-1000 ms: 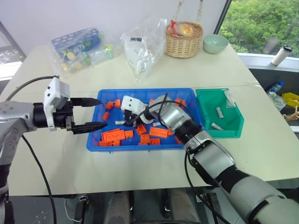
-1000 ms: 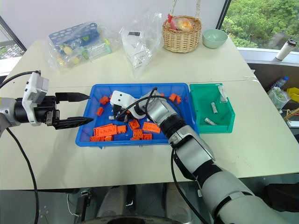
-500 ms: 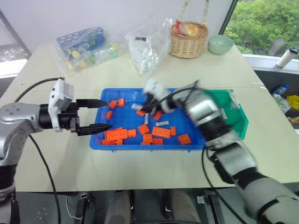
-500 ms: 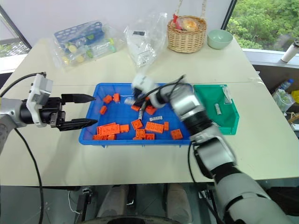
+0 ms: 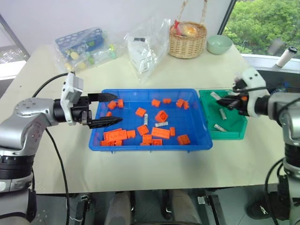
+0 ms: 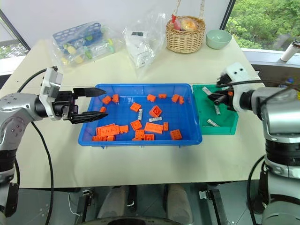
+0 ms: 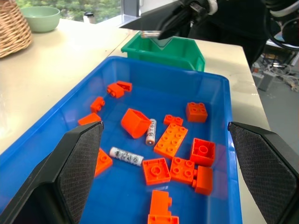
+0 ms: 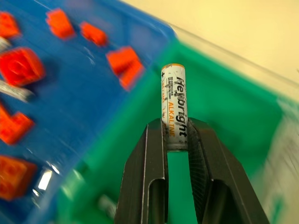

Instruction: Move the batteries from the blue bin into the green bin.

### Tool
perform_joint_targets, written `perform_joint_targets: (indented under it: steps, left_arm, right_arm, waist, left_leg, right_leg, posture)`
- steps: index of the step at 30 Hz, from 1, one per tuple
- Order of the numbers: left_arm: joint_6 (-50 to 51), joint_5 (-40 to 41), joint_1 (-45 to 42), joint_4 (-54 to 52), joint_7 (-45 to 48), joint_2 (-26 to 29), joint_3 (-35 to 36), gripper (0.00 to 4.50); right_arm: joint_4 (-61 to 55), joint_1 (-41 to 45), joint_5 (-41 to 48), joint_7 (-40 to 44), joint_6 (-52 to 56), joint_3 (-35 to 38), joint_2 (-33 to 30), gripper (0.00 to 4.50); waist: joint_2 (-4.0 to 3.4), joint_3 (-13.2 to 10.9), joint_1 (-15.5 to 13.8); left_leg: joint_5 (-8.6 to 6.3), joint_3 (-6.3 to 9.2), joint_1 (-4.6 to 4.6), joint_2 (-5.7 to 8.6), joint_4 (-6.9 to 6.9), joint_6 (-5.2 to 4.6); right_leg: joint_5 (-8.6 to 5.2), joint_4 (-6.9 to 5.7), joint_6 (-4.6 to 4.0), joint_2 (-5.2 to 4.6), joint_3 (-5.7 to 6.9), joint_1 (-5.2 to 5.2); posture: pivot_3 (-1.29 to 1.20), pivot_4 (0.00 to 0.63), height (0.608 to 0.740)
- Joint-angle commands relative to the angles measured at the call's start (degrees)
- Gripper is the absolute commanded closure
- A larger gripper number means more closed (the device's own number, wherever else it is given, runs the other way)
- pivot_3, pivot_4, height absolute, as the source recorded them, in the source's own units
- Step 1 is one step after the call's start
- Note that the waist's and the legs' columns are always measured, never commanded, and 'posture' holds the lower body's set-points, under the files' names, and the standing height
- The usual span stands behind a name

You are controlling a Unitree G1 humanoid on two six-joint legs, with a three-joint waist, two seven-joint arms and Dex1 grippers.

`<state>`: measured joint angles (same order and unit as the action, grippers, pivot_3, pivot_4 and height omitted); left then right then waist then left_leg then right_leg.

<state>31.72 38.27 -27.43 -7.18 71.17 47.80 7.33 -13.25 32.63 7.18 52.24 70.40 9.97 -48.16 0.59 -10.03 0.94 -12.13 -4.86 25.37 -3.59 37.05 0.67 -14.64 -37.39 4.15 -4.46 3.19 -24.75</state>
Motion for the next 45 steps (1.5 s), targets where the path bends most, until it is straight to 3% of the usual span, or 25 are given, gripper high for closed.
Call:
perform_joint_targets:
  steps: [1,2,6,8,13,19,24,33,45]
  left_arm:
    - [-1.43,-0.45,-1.03,0.15,1.03,0.04,-0.14,0.00]
    - [-1.46,-0.55,-1.21,0.31,1.20,0.02,-0.19,0.00]
    - [-1.37,-0.74,-1.67,0.62,1.62,0.24,-0.10,0.00]
    - [-1.29,-0.62,-1.45,0.34,1.65,0.52,0.10,0.00]
    - [-1.16,-0.61,-0.70,-0.63,1.62,1.06,0.30,0.00]
    - [-0.80,-0.71,-0.26,-1.62,1.05,1.61,0.48,0.00]
    - [0.30,0.18,1.05,-3.26,0.12,2.82,2.08,0.00]
    - [1.17,1.02,2.92,-4.95,-1.00,3.72,3.44,0.00]
    - [0.92,0.87,2.29,-4.44,-1.26,3.17,3.01,0.00]
  right_arm:
    - [-1.23,-2.75,0.85,-2.94,-2.20,2.57,-1.60,4.42]
    - [-0.82,-3.22,1.07,-3.56,-2.66,2.52,-1.78,3.36]
    - [1.76,-0.90,1.23,-4.77,-7.66,0.20,-3.08,1.52]
    - [1.88,3.69,2.69,-4.66,-9.87,-1.50,-1.75,1.52]
    - [-0.48,13.48,8.79,-4.44,-6.58,-10.21,9.11,1.52]
    - [6.54,16.38,7.22,-8.18,-8.94,-21.79,20.93,1.52]
    - [13.35,16.95,6.34,-13.42,-6.93,-25.31,29.40,1.52]
    - [19.36,17.42,6.24,-17.80,-5.44,-25.44,35.47,1.52]
    - [20.52,15.20,3.34,-17.75,-8.15,-30.88,34.46,1.52]
  waist:
    - [0.00,0.00,-0.19]
    - [0.00,0.00,-0.24]
    - [0.00,0.00,-0.26]
    - [-0.04,-0.02,-0.06]
    - [-0.03,-0.02,0.33]
    - [0.00,-0.02,-0.63]
    - [0.01,-0.01,-0.28]
    - [0.01,-0.01,-0.18]
    - [0.02,0.00,-0.07]
  left_leg:
    - [0.00,0.00,0.01,0.00,0.01,0.00]
    - [0.00,0.00,0.02,0.01,0.02,0.00]
    - [0.00,-0.01,0.03,0.02,0.04,0.00]
    - [0.00,-0.01,0.03,0.02,0.03,0.00]
    - [0.00,0.06,0.01,-0.12,-0.04,-0.01]
    - [0.00,0.12,0.15,-0.12,0.06,0.00]
    - [0.01,0.08,0.12,-0.05,0.13,-0.01]
    - [0.01,0.09,0.10,-0.05,0.06,-0.01]
    - [0.01,0.09,0.08,-0.06,0.05,-0.01]
  right_leg:
    - [0.00,0.00,0.00,0.00,0.00,0.00]
    - [0.00,0.01,0.00,-0.01,0.00,0.00]
    - [0.00,0.04,0.00,-0.02,-0.02,0.00]
    - [0.00,0.04,0.00,-0.02,-0.02,0.00]
    - [-0.01,0.01,-0.02,0.21,-0.07,-0.04]
    - [-0.01,0.02,-0.03,0.24,-0.04,-0.03]
    - [-0.01,0.06,-0.02,0.11,-0.04,0.04]
    - [0.00,0.01,-0.01,0.12,-0.02,0.01]
    - [0.00,0.00,-0.02,0.12,-0.03,0.01]
  posture:
    - [0.00,0.150,0.736]
    - [0.00,0.150,0.736]
    - [0.00,0.150,0.736]
    - [0.00,0.150,0.736]
    - [0.00,0.150,0.736]
    - [0.00,0.150,0.736]
    - [0.00,0.150,0.736]
    - [0.00,0.150,0.736]
    - [0.00,0.150,0.736]
